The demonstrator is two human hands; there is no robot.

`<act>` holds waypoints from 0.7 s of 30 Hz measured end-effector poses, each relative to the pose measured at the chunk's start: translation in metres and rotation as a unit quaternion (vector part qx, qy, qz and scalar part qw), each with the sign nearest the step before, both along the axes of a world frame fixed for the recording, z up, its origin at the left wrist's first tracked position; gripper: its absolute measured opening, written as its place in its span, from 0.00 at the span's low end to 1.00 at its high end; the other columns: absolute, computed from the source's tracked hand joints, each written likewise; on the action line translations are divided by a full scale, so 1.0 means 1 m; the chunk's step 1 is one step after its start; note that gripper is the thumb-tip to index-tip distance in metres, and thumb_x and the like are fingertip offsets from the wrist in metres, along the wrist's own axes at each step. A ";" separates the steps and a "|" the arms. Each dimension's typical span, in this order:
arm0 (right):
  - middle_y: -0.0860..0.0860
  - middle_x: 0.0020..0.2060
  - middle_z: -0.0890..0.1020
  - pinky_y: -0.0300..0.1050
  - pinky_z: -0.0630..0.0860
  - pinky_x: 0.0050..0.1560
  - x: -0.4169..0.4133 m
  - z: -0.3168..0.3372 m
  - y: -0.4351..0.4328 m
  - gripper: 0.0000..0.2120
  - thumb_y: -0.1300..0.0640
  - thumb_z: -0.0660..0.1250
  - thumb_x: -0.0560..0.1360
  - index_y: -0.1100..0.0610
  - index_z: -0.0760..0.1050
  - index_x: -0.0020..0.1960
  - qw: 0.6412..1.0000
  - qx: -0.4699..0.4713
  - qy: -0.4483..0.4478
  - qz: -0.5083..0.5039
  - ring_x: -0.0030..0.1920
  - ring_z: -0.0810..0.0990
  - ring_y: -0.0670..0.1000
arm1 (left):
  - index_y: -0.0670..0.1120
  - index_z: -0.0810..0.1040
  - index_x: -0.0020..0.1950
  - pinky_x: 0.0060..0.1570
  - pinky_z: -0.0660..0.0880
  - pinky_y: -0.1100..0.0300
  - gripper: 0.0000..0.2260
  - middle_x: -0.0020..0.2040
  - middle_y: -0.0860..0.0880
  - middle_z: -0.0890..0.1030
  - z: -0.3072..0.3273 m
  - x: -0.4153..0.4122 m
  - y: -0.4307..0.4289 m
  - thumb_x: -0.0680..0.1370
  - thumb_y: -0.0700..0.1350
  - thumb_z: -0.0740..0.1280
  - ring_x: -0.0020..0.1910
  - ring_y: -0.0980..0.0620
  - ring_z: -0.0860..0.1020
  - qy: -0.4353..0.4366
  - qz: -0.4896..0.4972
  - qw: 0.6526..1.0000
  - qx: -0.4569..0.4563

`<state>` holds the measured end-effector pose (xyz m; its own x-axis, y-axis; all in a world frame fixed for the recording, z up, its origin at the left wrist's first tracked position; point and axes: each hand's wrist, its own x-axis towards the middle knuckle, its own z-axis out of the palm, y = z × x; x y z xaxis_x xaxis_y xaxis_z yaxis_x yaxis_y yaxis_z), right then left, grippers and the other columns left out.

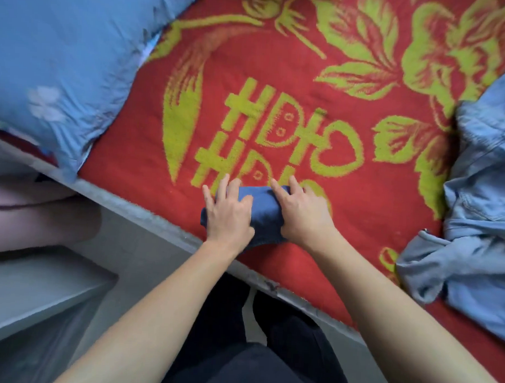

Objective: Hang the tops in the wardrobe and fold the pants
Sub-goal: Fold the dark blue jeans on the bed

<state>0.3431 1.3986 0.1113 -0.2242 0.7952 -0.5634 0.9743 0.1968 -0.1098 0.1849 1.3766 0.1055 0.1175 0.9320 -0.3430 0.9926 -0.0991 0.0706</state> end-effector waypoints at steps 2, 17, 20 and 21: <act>0.59 0.77 0.59 0.56 0.73 0.60 -0.013 0.018 -0.008 0.45 0.51 0.71 0.72 0.49 0.48 0.80 0.997 0.073 0.015 0.008 0.72 0.65 0.64 | 0.50 0.74 0.66 0.73 0.51 0.36 0.26 0.77 0.45 0.62 0.024 -0.011 -0.006 0.68 0.44 0.74 0.78 0.42 0.53 0.018 0.026 0.999 0.011; 0.53 0.61 0.76 0.51 0.76 0.48 -0.161 0.186 -0.079 0.32 0.53 0.71 0.66 0.49 0.69 0.69 0.950 0.220 0.146 0.165 0.59 0.76 0.58 | 0.46 0.82 0.51 0.39 0.80 0.49 0.25 0.44 0.49 0.84 0.208 -0.152 -0.130 0.54 0.40 0.77 0.49 0.40 0.82 0.055 0.181 0.961 0.203; 0.52 0.61 0.76 0.50 0.76 0.48 -0.213 0.222 -0.119 0.29 0.54 0.70 0.67 0.49 0.69 0.67 0.929 0.260 0.156 0.214 0.58 0.76 0.58 | 0.46 0.81 0.55 0.43 0.80 0.48 0.25 0.49 0.48 0.84 0.240 -0.197 -0.183 0.58 0.40 0.76 0.53 0.40 0.81 0.064 0.227 0.948 0.213; 0.52 0.62 0.75 0.50 0.76 0.49 -0.232 0.234 -0.136 0.28 0.54 0.70 0.67 0.49 0.69 0.67 0.920 0.271 0.161 0.233 0.59 0.76 0.57 | 0.45 0.80 0.57 0.46 0.80 0.48 0.25 0.51 0.47 0.84 0.250 -0.213 -0.205 0.60 0.40 0.75 0.55 0.40 0.80 0.062 0.245 0.942 0.219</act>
